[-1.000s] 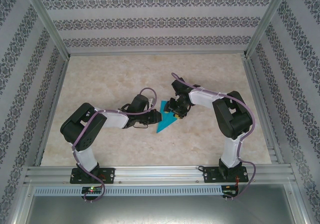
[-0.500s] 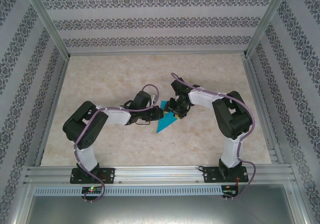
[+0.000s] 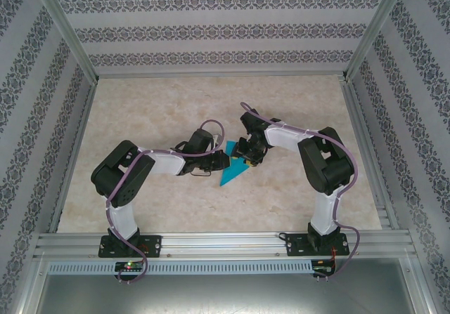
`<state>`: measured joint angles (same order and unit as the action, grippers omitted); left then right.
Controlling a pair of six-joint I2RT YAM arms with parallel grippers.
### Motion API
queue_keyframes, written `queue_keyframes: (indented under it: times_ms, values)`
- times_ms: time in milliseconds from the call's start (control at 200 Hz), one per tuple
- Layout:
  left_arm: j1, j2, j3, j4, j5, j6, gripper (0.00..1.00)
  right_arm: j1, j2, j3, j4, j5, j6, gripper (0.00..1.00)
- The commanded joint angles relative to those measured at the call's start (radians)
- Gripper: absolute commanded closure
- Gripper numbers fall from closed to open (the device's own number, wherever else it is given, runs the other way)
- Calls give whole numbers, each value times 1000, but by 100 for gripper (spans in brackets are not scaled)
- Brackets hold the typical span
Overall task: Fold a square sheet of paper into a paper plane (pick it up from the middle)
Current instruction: Fourth fold the wing at the center of the table.
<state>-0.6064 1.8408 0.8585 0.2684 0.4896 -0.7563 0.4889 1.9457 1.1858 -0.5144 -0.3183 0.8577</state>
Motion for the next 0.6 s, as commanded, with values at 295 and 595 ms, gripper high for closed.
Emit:
queue_keyframes:
  times_ms: [295,595]
  values:
    - [10,27,21,-32,-11,15,86,13,279,-114,-79,263,-31,47]
    - [10,30,20,-46,-21,7,86,19,300,-104,-85,277,-37,47]
